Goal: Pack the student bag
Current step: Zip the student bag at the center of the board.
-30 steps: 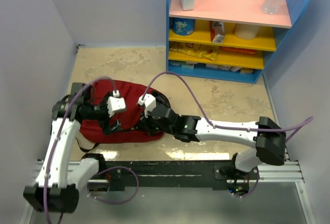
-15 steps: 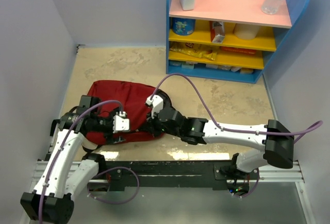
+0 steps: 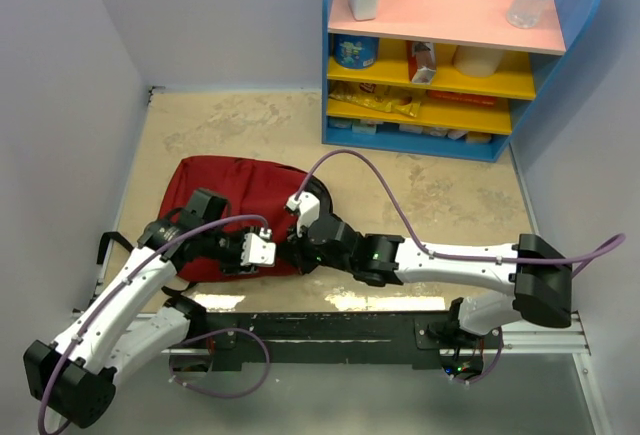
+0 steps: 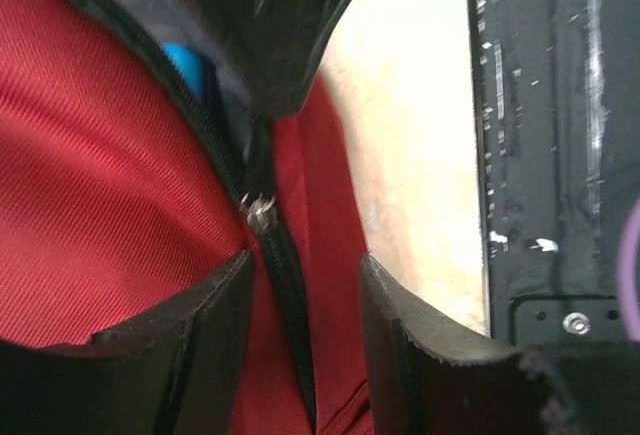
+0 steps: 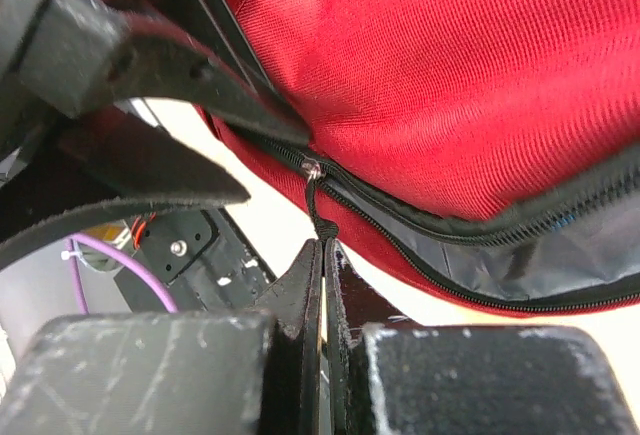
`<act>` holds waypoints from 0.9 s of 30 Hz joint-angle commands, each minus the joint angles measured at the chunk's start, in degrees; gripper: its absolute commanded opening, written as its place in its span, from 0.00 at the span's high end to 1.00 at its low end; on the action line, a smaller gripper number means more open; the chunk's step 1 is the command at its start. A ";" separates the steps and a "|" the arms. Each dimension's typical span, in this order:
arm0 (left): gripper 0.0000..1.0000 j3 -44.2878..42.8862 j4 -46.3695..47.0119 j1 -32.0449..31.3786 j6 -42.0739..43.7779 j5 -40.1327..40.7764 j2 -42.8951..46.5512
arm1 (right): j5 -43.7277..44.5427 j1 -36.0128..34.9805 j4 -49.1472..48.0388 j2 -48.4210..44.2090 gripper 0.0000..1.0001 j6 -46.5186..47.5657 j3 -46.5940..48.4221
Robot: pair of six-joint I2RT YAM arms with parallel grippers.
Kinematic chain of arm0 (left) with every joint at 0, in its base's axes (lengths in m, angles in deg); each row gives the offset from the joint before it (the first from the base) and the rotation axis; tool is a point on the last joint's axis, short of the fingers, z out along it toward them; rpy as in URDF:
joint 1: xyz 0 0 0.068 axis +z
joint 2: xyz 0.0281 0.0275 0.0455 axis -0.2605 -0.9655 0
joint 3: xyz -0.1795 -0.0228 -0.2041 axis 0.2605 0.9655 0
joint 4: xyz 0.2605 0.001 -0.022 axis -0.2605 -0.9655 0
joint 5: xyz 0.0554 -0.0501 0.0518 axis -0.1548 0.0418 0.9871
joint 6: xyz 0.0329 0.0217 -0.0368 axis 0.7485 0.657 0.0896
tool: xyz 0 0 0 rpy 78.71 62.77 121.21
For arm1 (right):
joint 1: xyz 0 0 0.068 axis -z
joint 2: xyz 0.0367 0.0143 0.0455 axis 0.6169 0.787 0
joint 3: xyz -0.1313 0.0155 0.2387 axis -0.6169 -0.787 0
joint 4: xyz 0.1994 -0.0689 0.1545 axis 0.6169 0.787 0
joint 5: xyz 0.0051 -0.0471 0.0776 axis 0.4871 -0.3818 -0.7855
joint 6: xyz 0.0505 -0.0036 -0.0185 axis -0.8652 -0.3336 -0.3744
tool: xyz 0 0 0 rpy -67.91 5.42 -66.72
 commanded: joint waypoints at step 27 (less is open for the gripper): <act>1.00 -3.71 -7.15 -1.60 2.03 5.38 -0.62 | 14.29 16.46 15.83 -8.27 1.00 1.26 0.05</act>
